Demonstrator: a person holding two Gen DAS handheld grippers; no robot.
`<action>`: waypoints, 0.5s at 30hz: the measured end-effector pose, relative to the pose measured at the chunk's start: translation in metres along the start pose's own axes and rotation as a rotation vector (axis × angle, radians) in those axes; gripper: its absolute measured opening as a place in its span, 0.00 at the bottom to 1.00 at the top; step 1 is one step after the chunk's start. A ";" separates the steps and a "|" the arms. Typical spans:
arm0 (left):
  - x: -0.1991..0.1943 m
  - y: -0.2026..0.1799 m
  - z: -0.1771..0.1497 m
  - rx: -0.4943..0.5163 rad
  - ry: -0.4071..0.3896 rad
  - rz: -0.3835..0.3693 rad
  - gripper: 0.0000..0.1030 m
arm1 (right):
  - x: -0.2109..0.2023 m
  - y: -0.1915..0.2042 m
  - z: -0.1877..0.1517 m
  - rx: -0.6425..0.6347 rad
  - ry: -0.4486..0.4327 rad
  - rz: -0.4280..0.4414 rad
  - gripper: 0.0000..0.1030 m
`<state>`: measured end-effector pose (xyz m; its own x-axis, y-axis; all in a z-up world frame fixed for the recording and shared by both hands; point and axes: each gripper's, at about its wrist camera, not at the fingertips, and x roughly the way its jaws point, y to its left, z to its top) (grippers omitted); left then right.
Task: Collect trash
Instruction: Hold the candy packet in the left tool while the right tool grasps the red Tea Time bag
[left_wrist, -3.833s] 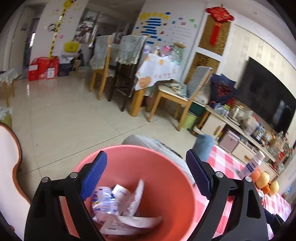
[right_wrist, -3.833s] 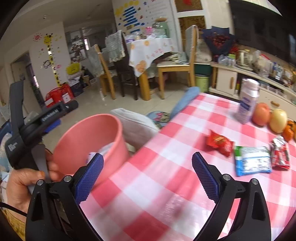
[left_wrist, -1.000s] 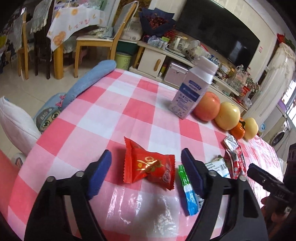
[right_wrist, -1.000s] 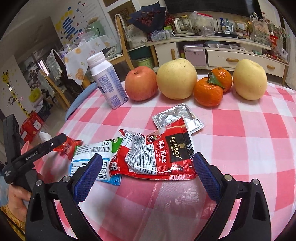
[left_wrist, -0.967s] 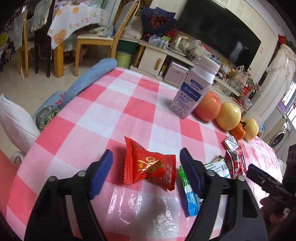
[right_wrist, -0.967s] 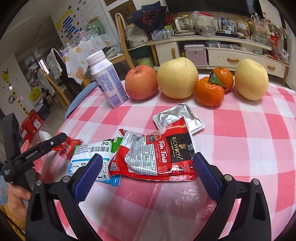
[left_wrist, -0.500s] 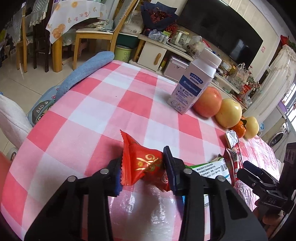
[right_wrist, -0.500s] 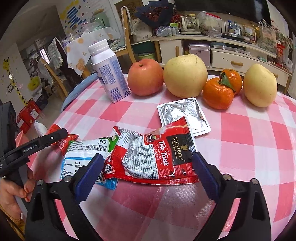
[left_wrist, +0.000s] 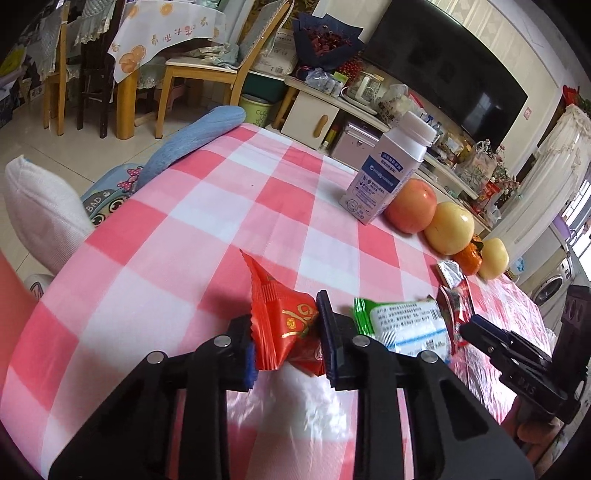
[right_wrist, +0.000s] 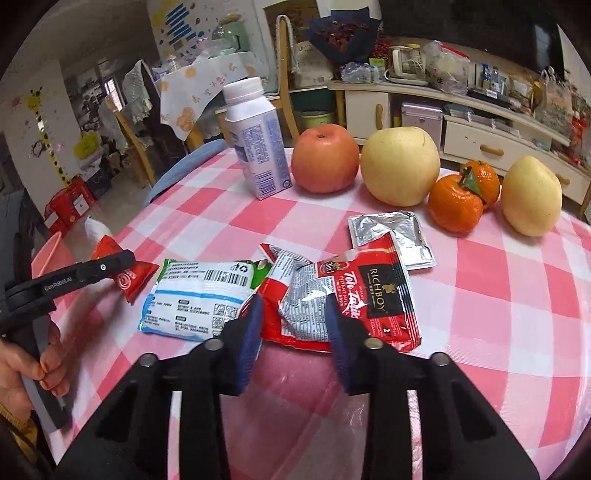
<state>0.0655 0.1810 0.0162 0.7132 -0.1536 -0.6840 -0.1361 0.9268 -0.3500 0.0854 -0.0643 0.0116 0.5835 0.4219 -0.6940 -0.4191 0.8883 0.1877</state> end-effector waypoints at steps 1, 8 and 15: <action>-0.005 0.001 -0.002 -0.002 -0.002 -0.004 0.28 | -0.001 0.001 -0.001 -0.005 0.005 0.003 0.21; -0.030 0.005 -0.018 0.001 -0.007 -0.014 0.28 | -0.009 0.004 -0.008 -0.014 0.002 -0.016 0.13; -0.057 0.008 -0.033 -0.003 -0.014 -0.022 0.28 | -0.015 0.012 -0.013 -0.019 0.033 0.040 0.14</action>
<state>0.0010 0.1858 0.0308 0.7256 -0.1692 -0.6670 -0.1225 0.9220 -0.3672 0.0624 -0.0627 0.0152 0.5427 0.4507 -0.7088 -0.4553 0.8670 0.2026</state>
